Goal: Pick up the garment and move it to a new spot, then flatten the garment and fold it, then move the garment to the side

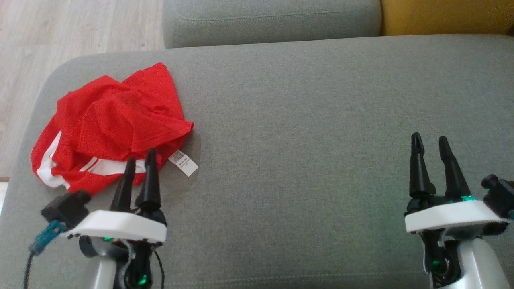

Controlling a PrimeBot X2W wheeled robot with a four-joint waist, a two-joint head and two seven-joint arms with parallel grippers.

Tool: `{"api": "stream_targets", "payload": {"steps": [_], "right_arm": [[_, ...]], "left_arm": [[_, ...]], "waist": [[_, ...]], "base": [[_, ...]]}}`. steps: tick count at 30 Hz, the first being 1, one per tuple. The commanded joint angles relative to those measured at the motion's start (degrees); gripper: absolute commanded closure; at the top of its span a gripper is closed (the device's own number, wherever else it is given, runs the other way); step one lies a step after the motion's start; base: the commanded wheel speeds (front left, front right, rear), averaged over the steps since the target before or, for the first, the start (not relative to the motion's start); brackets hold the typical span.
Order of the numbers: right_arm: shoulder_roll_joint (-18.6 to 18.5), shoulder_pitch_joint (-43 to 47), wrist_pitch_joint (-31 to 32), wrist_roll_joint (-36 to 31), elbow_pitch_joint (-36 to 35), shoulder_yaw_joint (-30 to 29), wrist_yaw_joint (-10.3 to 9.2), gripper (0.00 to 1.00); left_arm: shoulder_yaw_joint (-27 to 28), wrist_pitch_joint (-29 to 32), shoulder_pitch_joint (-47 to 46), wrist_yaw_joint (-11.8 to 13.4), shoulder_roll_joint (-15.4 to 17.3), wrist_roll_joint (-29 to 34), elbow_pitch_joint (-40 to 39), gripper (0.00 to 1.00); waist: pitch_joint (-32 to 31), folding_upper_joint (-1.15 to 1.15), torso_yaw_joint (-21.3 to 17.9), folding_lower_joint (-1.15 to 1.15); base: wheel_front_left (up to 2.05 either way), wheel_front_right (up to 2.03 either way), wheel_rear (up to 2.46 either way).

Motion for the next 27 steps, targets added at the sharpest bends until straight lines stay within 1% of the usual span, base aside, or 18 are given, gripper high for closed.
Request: {"api": "stream_targets", "payload": {"steps": [1,8,22,24,27], "right_arm": [[-0.4,-2.1,-0.7,-1.7,-2.2,1.0,0.16,0.00],[-0.4,-1.5,-1.9,-7.1,-2.9,1.8,0.17,0.00],[-0.5,-1.1,-4.3,-17.6,-3.6,4.2,0.20,0.00],[-0.5,-1.0,-4.6,-17.9,-3.7,4.2,0.20,0.00],[-0.5,-1.1,-5.1,-20.2,-3.9,4.5,0.21,0.00]], "left_arm": [[0.7,-0.7,-2.7,0.3,0.8,1.6,-2.1,0.00],[-2.3,-1.9,-2.7,2.0,1.6,8.9,-2.0,0.00],[-6.3,-4.2,-3.1,6.1,3.1,18.7,-3.5,0.00],[-6.9,-4.5,-3.1,6.6,3.3,20.2,-3.7,0.00],[-7.4,-5.1,-3.3,7.3,3.7,22.1,-3.9,0.00]], "waist": [[0.0,0.00,0.0,0.00],[-0.3,0.00,-0.4,0.00],[-0.4,0.00,-0.5,0.00],[-0.3,0.00,-0.5,0.00],[-0.1,0.00,-0.5,0.00]], "base": [[0.00,0.00,0.00],[0.00,0.00,0.00],[0.00,0.00,0.00],[0.00,0.00,0.00],[0.00,0.00,0.00]]}}
